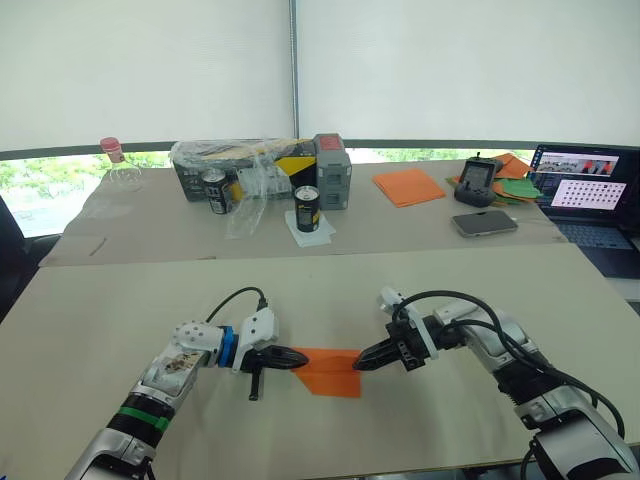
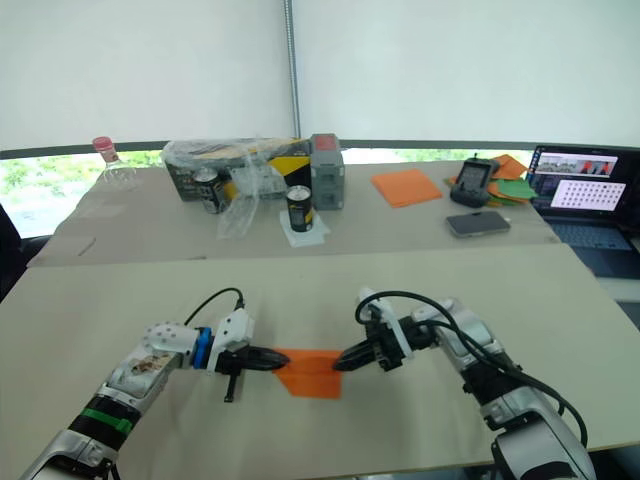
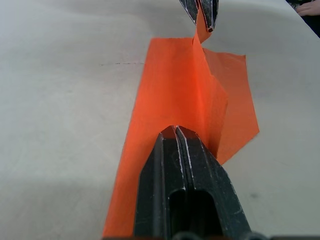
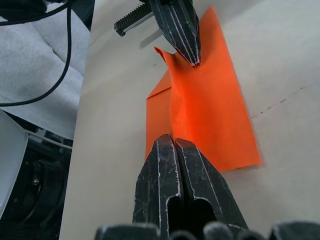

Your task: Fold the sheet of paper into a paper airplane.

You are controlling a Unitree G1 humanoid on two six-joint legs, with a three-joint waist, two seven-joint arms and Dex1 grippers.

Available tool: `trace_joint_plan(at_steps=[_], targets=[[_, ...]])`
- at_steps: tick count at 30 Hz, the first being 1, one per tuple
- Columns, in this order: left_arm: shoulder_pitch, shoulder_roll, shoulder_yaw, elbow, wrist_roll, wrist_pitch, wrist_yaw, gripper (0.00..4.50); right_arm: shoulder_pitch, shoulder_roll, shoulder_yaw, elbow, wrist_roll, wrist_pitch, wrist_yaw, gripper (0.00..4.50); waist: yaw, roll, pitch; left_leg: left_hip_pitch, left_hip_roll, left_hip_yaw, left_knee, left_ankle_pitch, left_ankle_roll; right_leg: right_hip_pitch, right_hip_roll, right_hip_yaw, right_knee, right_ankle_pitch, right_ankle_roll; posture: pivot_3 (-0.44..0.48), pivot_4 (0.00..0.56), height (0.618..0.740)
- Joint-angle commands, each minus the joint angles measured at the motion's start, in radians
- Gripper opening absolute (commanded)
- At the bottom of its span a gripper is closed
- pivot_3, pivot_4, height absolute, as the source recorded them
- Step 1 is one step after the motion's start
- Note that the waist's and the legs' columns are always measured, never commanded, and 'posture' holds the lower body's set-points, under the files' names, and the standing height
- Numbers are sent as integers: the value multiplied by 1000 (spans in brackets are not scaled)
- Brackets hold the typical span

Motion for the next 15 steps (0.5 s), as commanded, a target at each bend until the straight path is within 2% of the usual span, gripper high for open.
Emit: trace_joint_plan(at_steps=[1, 15], targets=[[22, 7, -26, 20, 44, 9, 0, 0, -25, 12, -28, 40, 13, 9, 9, 27, -1, 0, 0, 0, 0, 0, 0, 0, 0, 0, 0, 0, 0, 0, 0, 0, 150, 740], [42, -8, -38, 3, 49, 3, 15, 0, -97, 28, 30, 216, -94, -131, 49, 27, 1, 1, -1, 1, -1, 0, 0, 0, 0, 1, -2, -1, 0, 0, 1, 0, 150, 740]])
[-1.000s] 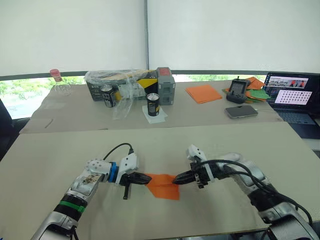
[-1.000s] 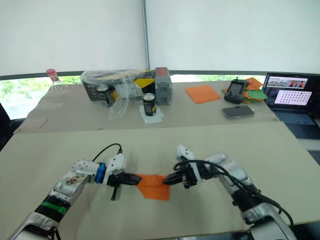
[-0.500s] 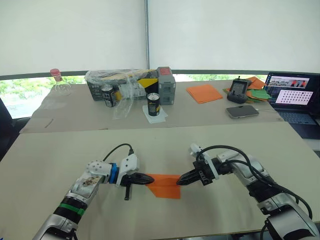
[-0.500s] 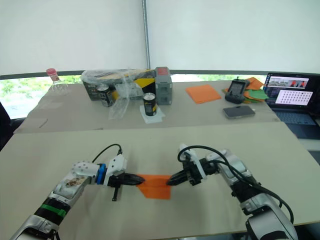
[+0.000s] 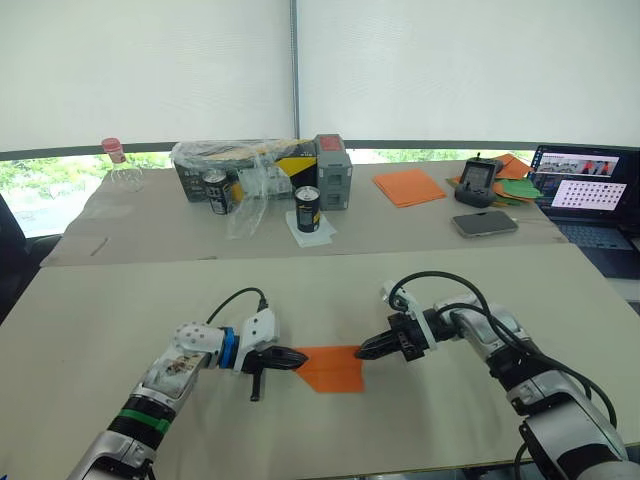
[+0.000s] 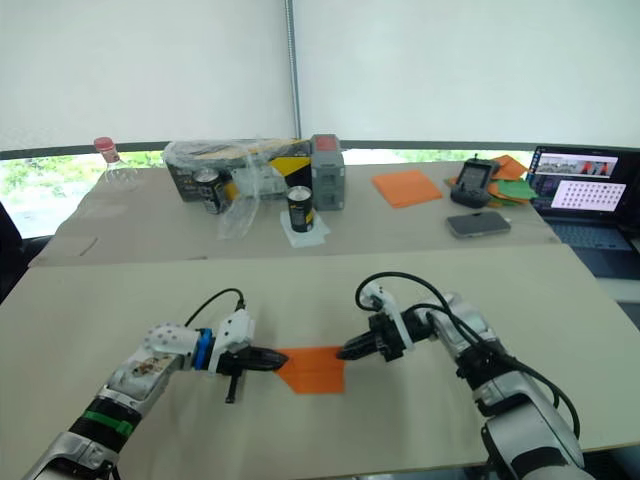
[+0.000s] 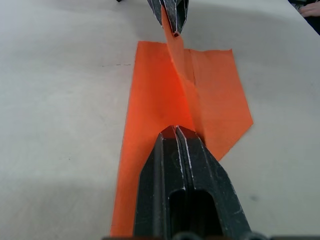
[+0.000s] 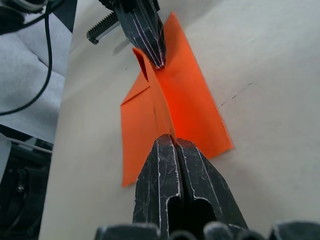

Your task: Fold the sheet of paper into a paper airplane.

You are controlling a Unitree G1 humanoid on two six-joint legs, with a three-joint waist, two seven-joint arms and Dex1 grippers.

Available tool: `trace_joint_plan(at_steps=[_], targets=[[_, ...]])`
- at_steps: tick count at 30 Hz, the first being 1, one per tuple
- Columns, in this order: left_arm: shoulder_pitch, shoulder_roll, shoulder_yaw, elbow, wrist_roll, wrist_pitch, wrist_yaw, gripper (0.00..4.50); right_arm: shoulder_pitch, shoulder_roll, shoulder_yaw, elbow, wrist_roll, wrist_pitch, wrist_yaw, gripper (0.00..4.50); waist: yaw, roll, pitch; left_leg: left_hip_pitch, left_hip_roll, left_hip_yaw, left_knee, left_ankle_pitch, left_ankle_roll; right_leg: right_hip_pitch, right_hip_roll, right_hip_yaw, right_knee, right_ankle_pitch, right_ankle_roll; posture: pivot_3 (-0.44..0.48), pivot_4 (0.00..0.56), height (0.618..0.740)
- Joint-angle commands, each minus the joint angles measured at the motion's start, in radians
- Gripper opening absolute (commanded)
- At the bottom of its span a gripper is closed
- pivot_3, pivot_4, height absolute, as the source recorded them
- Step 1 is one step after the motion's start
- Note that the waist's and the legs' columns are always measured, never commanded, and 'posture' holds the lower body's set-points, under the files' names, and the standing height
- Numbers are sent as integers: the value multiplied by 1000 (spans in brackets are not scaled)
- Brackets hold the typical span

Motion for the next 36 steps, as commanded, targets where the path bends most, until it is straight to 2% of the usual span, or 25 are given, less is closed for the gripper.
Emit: trace_joint_plan(at_steps=[1, 15, 22, 27, 31, 33, 36], targets=[[27, 1, -33, 11, 44, 8, 2, 0, -8, 4, 21, 36, -39, -39, 32, 27, 0, 0, 0, 0, 0, 0, 0, 0, 0, 0, 0, 0, 0, 0, 0, 0, 150, 740], [21, -3, 21, -34, 15, 27, 40, 0, -33, 61, 30, 156, -130, -117, 4, 27, -4, 1, -4, 6, 0, 0, 0, 0, 0, 4, 0, 0, 0, 0, 0, 0, 150, 740], [48, 72, 117, -188, -78, 155, 43, 0, -12, 75, 41, 167, -162, -138, -14, 27, -9, 0, -4, 5, 1, 0, -2, 0, 0, 3, 0, 1, 1, 0, 0, 0, 150, 740], [20, 83, 172, -276, -157, 261, 55, 0, -5, 77, 44, 170, -170, -144, -17, 27, -9, 0, -4, 6, 1, 0, -2, 0, 0, 3, 0, 1, 0, 0, 0, 0, 150, 740], [7, 64, 161, -351, -203, 327, 60, 0, -3, 78, 45, 169, -172, -146, -20, 27, -10, 0, -4, 6, 1, 0, -2, 0, 0, 3, 0, 1, 0, 0, 0, 0, 150, 740], [8, 58, 137, -366, -188, 328, 66, 0, -1, 80, 44, 165, -171, -144, -23, 27, -10, 0, -4, 6, 1, 0, -2, 0, 0, 4, 0, 1, 0, 0, 0, 0, 150, 740], [14, 58, 53, -311, -58, 220, 75, 0, 9, 81, 32, 146, -163, -147, -31, 27, -10, 1, -4, 6, 1, 0, -2, 0, 0, 4, 1, 1, 0, 0, 0, 0, 150, 740]])
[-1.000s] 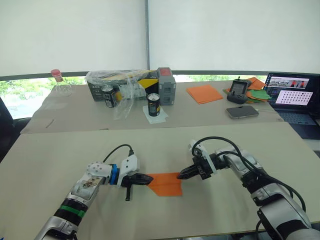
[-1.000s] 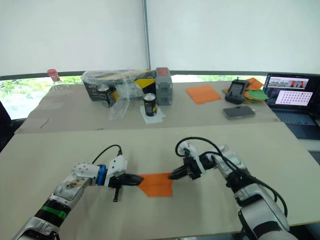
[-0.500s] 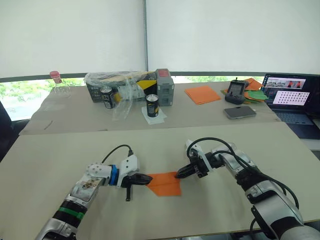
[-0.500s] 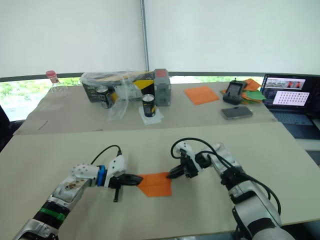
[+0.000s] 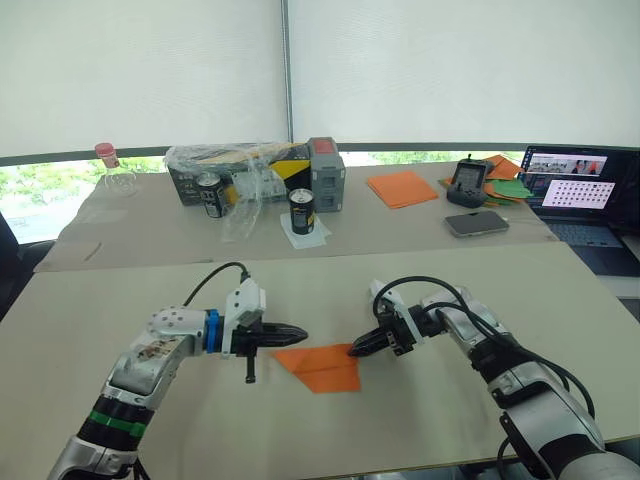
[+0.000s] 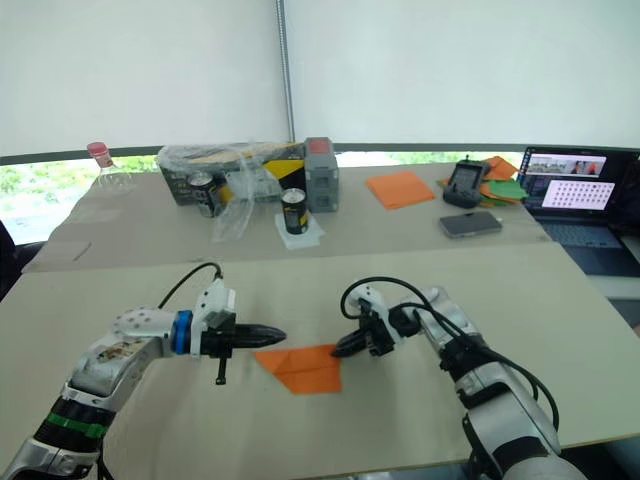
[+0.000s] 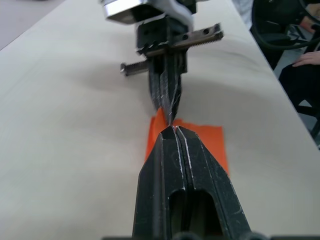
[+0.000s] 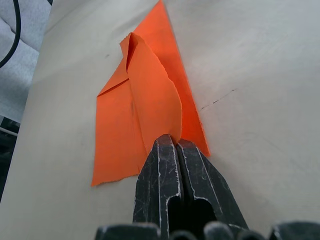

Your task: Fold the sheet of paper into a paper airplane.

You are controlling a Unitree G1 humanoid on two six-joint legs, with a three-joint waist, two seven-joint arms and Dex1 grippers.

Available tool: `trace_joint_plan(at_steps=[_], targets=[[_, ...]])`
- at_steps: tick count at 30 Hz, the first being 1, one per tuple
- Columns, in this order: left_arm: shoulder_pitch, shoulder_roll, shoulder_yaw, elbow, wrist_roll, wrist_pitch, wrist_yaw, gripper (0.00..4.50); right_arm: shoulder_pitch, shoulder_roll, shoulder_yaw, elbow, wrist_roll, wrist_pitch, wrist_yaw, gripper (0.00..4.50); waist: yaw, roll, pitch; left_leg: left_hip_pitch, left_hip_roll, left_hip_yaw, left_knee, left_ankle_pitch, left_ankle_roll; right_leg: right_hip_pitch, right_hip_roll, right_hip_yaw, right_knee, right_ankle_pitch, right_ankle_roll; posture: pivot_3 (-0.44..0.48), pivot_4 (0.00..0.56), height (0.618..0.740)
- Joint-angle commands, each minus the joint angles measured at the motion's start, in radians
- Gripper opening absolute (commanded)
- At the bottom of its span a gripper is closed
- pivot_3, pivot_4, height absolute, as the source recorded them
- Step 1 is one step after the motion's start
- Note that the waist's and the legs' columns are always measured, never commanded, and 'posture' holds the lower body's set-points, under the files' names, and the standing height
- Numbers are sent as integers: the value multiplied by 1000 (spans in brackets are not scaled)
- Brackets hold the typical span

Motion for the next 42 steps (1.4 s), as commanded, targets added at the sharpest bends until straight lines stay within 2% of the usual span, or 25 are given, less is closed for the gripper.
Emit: trace_joint_plan(at_steps=[1, 8, 14, 18, 21, 26, 28, 31, 35, 39, 42], targets=[[-3, -7, -69, 51, 101, -101, 12, 0, 50, 4, 22, 18, -42, 4, -23, 27, 1, 0, 0, 0, 0, 0, 0, 0, 0, 0, 0, 0, 0, 0, 0, 0, 150, 740], [-21, -57, -125, 168, 167, -175, 17, 0, 70, -14, 1, -42, -31, 37, -21, 27, 4, 0, 0, -1, 0, 0, -1, 0, 0, -1, 0, 0, -1, 0, 0, 0, 150, 740], [-10, -72, -134, 190, 182, -191, 14, 0, 95, -27, -22, -99, -23, 39, -42, 27, 5, 0, 0, -3, 0, 0, -1, 0, 0, -2, -2, 0, -2, 0, 0, 0, 150, 740], [8, -73, -135, 187, 183, -188, 14, 0, 123, -59, -69, -209, 17, 102, -52, 1221, 5, 0, 0, -4, 0, 0, -1, 0, 0, -3, -2, 0, -2, 0, 0, 0, 150, 740], [18, -68, -129, 181, 179, -184, 13, 0, 157, -95, -141, -332, 41, 116, -122, 2201, 7, 1, 0, -7, 0, 0, 0, 0, 0, -4, -2, -1, -2, 0, 0, 0, 150, 740], [19, -55, -118, 192, 177, -186, 6, 0, 263, -155, -252, -645, 69, 120, -265, 2201, 10, 2, 1, -13, -1, -2, 0, 0, 0, -8, -3, -2, -5, 0, 0, 0, 150, 740], [14, -53, -116, 198, 176, -186, 3, 0, 312, -137, -275, -752, 72, 140, -349, 2201, 7, 2, 1, -13, 0, -2, 0, 0, 0, -8, -4, -2, -6, 0, 0, 0, 150, 740], [3, -57, -117, 206, 175, -183, -1, 0, 401, -114, -248, -873, 52, 102, -424, 1418, 7, 2, 1, -13, 0, -3, -1, 0, 0, -8, -3, -3, -7, 0, 0, 0, 150, 740], [-9, -63, -125, 216, 177, -188, -9, 0, 492, -44, -154, -938, -20, 14, -540, 50, 7, 2, 1, -13, -1, -2, 0, 0, 1, -7, -2, -3, -7, 0, 1, 0, 150, 740], [-8, -57, -133, 214, 180, -189, -24, 0, 514, 6, -94, -907, -80, -37, -623, 50, 7, 3, 2, -13, -2, -2, 1, 0, 1, -6, -1, -3, -7, 1, 2, 0, 150, 740], [1, -50, -138, 204, 183, -184, -33, 0, 544, 72, -94, -894, -53, -6, -680, 50, 8, 3, 2, -12, -1, -2, 1, 0, 1, -6, 0, -4, -7, 1, 2, 0, 150, 740]])
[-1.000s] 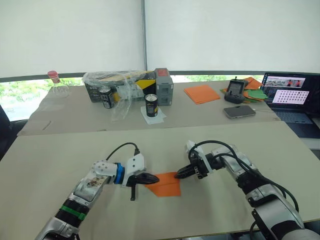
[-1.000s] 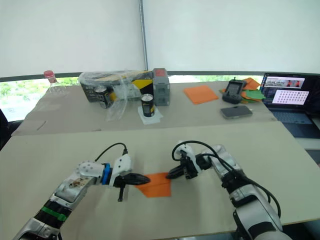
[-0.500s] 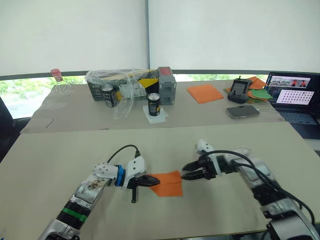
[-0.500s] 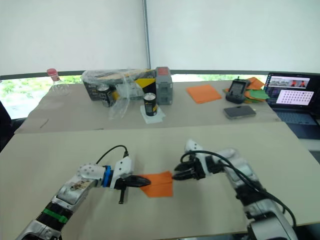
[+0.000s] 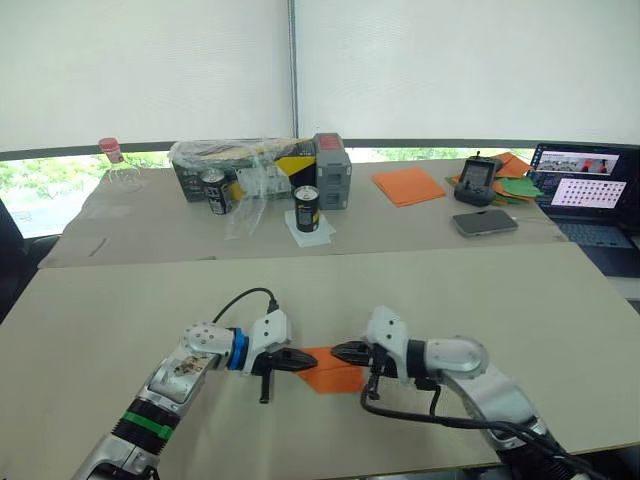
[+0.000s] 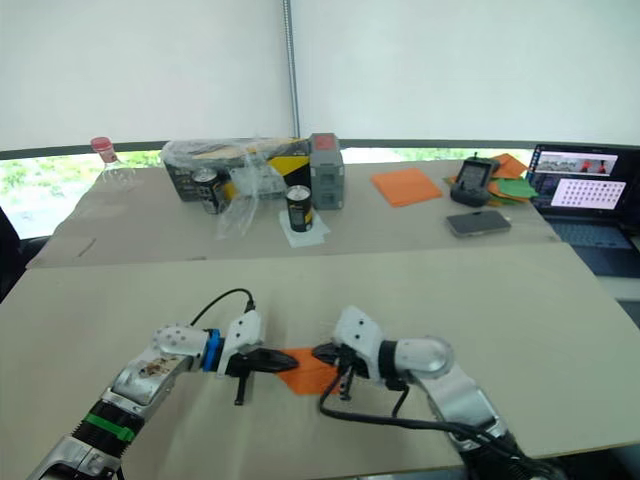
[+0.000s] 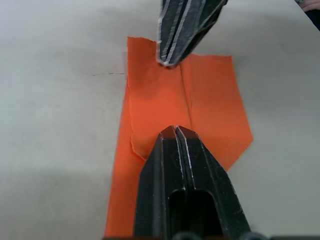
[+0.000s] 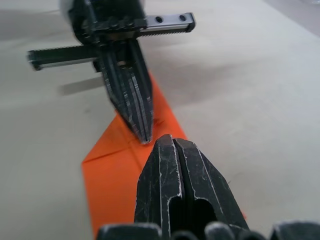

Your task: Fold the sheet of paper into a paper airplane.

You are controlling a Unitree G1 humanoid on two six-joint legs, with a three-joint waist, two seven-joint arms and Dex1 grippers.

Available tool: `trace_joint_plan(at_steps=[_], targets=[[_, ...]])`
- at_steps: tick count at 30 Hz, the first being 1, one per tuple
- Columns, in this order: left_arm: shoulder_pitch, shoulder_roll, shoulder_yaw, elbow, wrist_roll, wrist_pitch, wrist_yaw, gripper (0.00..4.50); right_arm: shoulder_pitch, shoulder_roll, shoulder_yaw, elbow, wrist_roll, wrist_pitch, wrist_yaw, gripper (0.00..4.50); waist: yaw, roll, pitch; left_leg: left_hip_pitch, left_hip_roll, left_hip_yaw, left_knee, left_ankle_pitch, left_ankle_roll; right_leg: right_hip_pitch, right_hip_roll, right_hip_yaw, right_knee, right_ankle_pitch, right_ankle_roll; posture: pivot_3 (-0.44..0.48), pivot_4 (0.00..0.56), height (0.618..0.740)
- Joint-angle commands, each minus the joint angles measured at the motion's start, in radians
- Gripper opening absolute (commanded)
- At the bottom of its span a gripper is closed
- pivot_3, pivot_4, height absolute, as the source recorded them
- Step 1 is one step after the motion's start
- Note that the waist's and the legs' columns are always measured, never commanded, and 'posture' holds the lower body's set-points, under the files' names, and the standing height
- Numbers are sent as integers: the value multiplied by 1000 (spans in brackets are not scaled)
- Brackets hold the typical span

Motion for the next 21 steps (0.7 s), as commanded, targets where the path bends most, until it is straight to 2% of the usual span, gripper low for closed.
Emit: trace_joint_plan(at_steps=[1, 7, 15, 21], targets=[[11, 15, -14, -9, 10, 1, -16, 0, 29, 55, -9, -3, 30, 9, -62, 50, -1, 0, 0, 0, 0, 0, 0, 0, 0, 0, 0, 0, 0, 0, 0, 0, 150, 740], [-3, 15, -13, 3, 16, -5, -21, 0, 89, 82, -39, 41, 65, 46, -91, 50, 0, 0, 0, 1, 0, 0, 0, 0, 0, 1, 0, 0, 0, 0, 0, 0, 150, 740], [-26, 9, -12, 30, 21, -17, -29, 0, 190, 30, -65, 59, 69, -1, -106, 50, 1, 0, 0, 3, 0, 0, 0, 0, 0, 3, 1, 0, 0, 0, 0, 0, 150, 740], [-40, -6, -12, 49, 13, -40, -41, 0, 280, -13, -177, 64, 74, -49, -172, 50, 10, 0, 0, 4, 0, 0, 0, 0, 1, 4, 1, 0, -1, 0, 0, 0, 150, 740]])
